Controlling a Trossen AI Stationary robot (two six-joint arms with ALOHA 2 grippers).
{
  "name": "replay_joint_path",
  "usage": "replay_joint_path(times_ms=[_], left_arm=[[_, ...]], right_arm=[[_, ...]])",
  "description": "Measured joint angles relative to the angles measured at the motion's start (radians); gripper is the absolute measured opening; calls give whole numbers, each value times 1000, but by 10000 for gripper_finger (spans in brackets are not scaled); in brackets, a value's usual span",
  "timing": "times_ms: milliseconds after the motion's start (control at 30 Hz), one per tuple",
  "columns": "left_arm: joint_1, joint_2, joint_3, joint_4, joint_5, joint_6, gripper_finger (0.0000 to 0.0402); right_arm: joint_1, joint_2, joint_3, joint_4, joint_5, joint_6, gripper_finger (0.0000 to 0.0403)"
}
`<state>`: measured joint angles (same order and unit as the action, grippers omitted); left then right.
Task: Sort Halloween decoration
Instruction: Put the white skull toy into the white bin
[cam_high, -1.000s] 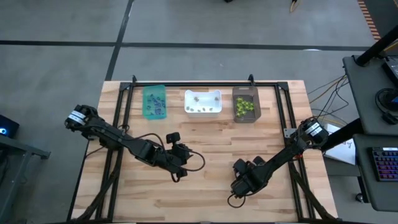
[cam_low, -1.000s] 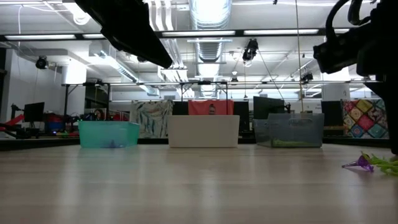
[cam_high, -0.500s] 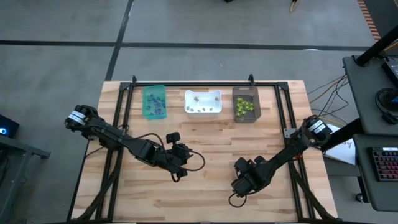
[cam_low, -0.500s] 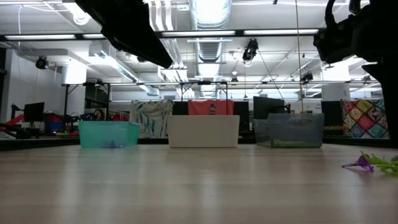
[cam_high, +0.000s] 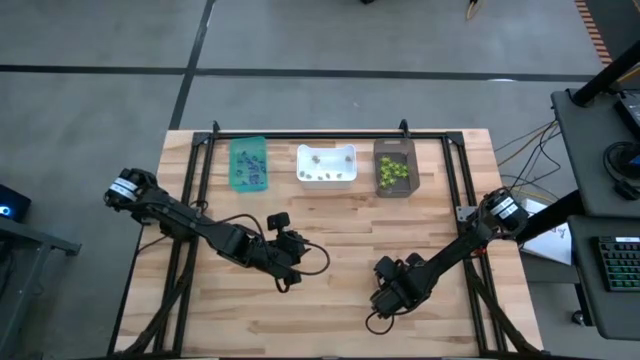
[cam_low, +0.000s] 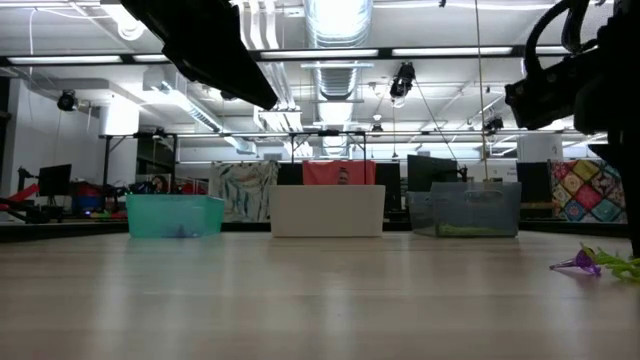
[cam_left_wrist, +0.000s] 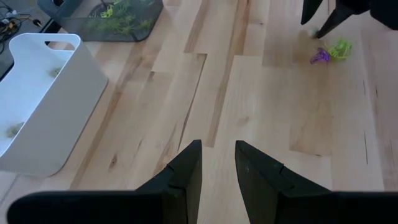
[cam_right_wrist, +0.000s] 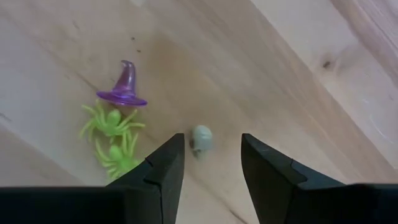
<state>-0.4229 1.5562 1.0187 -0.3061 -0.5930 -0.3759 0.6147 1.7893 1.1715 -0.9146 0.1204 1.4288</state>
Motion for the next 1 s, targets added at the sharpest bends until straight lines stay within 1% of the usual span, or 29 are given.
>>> replay_joint_path(times_ms=[133, 433, 533, 633, 767, 833, 1000], left_arm=[[0, 0, 0, 0, 0, 0, 79], [0, 0, 0, 0, 0, 0, 79], [0, 0, 0, 1, 0, 0, 79], [0, 0, 0, 10, -6, 0, 79], [-12, 0, 0, 30, -68, 5, 79], [-26, 0, 0, 31, -82, 16, 79], [-74, -4, 0, 45, -137, 41, 79]], right_arm=[[0, 0, -21, 19, 2, 0, 127], [0, -5, -63, 87, 6, -13, 39], [0, -6, -64, 86, 6, -16, 20], [0, -8, -64, 83, 6, -27, 17], [0, -24, -51, 43, 8, -34, 19], [0, -43, -47, -2, 27, -35, 19], [-5, -125, -33, -44, 88, -57, 19]])
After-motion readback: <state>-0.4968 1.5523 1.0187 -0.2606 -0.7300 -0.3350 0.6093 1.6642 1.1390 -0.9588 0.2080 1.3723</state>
